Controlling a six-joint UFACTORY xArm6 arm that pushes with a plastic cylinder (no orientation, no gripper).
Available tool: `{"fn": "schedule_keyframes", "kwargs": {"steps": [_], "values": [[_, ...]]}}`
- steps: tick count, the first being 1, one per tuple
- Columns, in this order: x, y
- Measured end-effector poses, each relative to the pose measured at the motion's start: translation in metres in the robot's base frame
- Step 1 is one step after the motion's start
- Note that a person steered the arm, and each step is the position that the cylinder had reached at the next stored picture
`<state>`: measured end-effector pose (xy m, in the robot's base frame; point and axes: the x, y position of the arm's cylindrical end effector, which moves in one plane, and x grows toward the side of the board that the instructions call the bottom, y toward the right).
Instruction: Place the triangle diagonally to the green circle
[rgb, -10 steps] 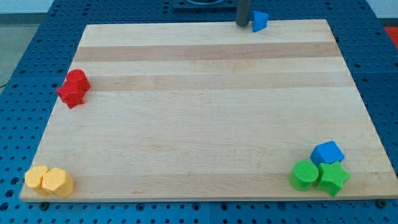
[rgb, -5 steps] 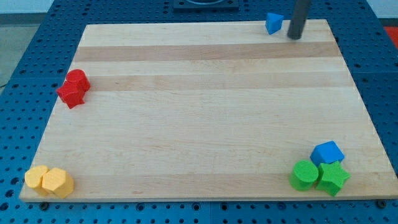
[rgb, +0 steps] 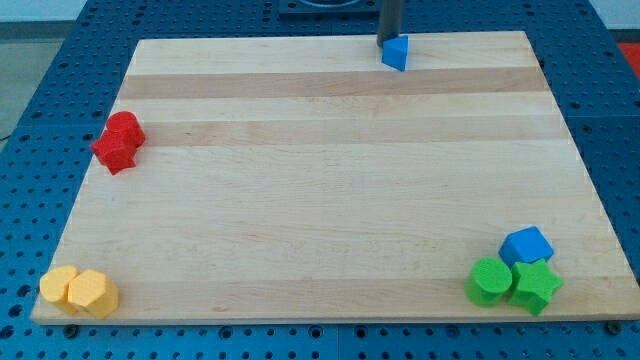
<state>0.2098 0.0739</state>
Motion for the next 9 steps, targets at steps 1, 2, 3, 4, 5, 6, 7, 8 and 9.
{"fn": "schedule_keyframes", "kwargs": {"steps": [1,2,3,4,5,6,7,8,9], "values": [[0.000,0.000],[0.000,0.000],[0.009,-0.001],[0.039,-0.001],[0.042,-0.001],[0.046,-0.001],[0.088,-0.013],[0.092,-0.020],[0.039,-0.020]]}}
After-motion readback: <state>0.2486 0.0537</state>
